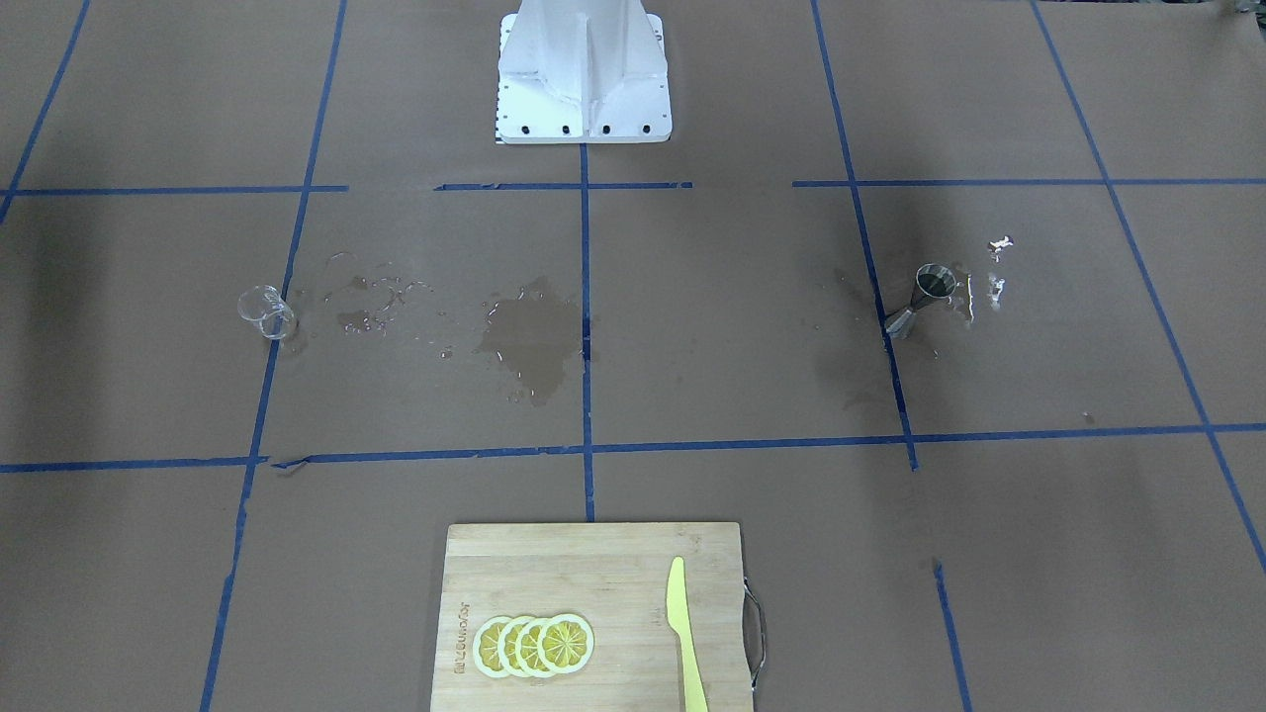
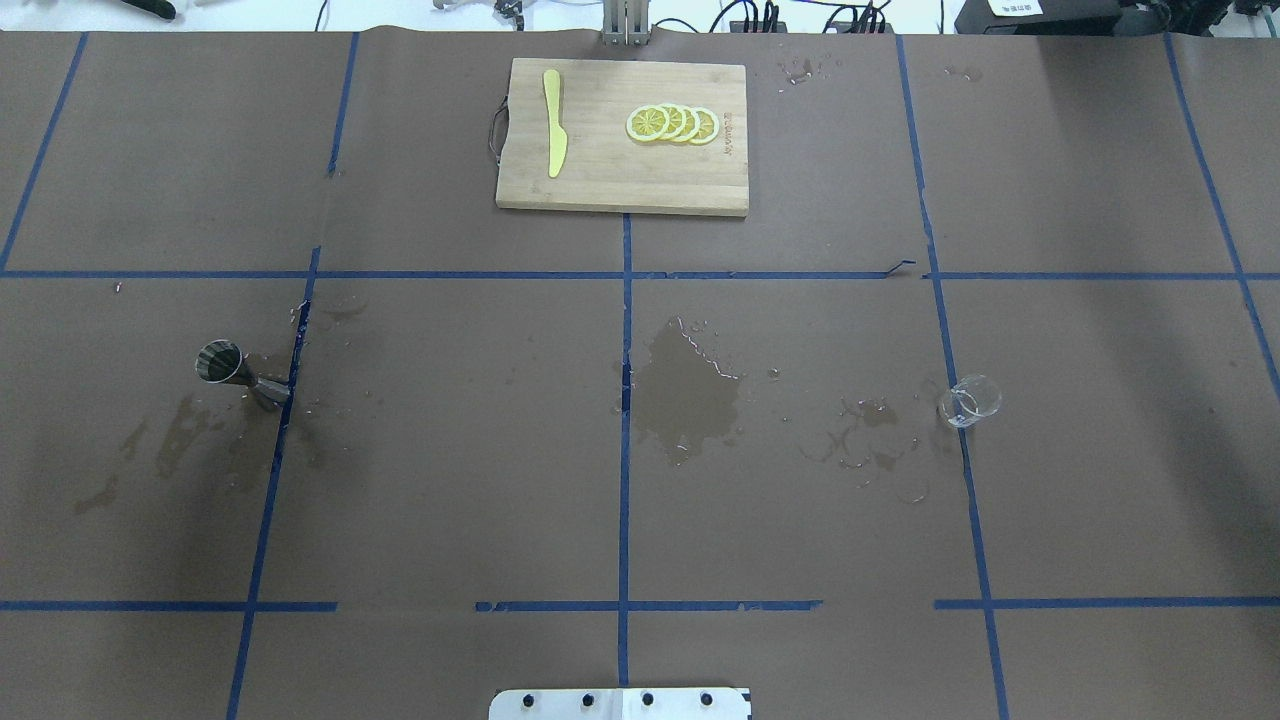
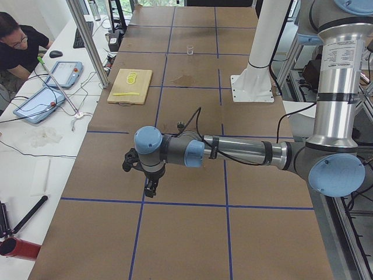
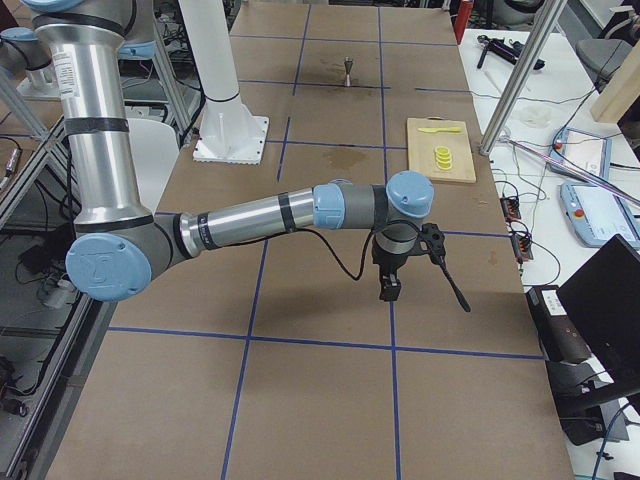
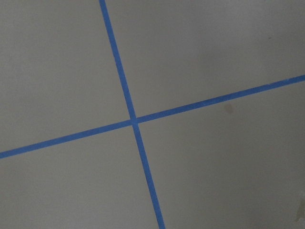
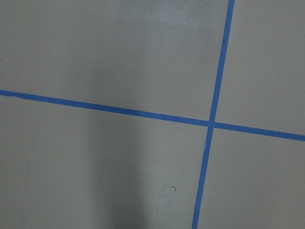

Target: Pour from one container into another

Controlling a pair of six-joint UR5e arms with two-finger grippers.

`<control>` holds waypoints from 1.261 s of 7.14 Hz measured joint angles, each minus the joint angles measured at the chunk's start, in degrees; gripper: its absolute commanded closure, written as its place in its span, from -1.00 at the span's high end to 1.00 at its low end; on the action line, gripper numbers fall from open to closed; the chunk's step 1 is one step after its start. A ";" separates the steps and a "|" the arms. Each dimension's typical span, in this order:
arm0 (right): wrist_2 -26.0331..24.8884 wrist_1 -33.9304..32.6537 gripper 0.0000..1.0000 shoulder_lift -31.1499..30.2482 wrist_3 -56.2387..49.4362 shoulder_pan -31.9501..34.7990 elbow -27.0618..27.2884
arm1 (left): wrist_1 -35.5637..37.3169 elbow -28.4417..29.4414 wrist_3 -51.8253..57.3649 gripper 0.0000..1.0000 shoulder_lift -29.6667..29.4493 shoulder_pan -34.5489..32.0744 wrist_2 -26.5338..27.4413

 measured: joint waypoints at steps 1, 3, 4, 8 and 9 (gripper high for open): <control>0.30 0.05 1.00 -0.14 0.15 0.62 -0.07 | -0.01 -0.01 -0.70 1.00 0.64 0.00 0.53; 0.45 0.15 1.00 -0.69 0.22 1.70 -0.67 | -0.09 -0.11 -5.52 1.00 1.02 -0.04 0.67; 0.46 1.19 1.00 -1.13 0.25 1.96 -1.36 | -0.16 -0.19 -7.49 1.00 1.05 -0.05 0.64; 0.32 11.98 1.00 -2.41 4.62 2.25 -7.04 | -0.21 -1.00 -9.18 1.00 1.07 -0.16 0.58; 0.31 12.60 1.00 -2.44 5.76 2.25 -7.32 | -0.20 -1.12 -9.27 1.00 1.10 -0.19 0.54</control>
